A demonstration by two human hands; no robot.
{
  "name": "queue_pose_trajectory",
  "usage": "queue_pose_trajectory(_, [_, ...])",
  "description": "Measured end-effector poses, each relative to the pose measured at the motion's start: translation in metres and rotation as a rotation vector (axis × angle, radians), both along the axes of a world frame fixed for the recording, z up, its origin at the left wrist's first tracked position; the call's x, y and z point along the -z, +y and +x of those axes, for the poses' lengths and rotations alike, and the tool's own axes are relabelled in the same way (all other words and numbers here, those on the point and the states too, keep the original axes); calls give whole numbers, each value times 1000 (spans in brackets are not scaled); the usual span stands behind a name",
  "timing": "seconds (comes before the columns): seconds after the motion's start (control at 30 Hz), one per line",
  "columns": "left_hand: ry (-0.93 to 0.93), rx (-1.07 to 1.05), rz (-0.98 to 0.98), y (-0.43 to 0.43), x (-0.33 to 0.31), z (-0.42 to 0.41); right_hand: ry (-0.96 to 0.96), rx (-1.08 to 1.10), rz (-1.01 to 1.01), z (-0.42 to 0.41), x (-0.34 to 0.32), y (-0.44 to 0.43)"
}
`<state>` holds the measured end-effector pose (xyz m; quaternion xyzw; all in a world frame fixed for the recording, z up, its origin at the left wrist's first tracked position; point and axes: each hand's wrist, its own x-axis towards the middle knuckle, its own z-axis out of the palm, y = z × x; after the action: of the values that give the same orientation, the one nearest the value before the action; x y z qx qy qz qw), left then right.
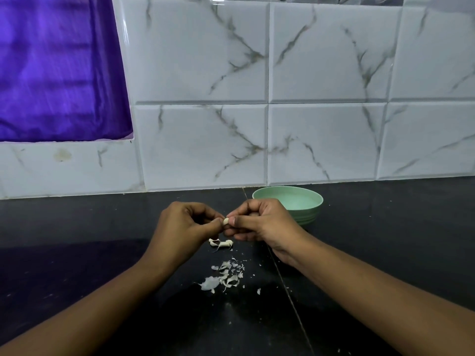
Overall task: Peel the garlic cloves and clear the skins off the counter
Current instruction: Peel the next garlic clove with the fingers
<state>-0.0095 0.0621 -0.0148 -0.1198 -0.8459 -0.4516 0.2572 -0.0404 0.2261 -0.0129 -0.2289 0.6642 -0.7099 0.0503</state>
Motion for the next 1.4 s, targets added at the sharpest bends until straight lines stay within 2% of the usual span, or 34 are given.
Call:
queue_pose_trajectory(0.2, [-85,4,65,1,0,-1,-15,-38,-11,-2,1,1])
queue_pose_trajectory(0.37, [-377,119,398,3,-2,1,-26,-77,-17,-7,1,6])
queue_pose_trajectory(0.43, [-420,169,471,3,-2,1,-6,-74,-15,-8,1,7])
queue_pose_trajectory(0.7, [-370,191,559,5,-2,1,54,-78,-14,-9,2,7])
queue_pose_trajectory(1.4, [-315,212,624,11,-1,2,318,43,33,-8,0,3])
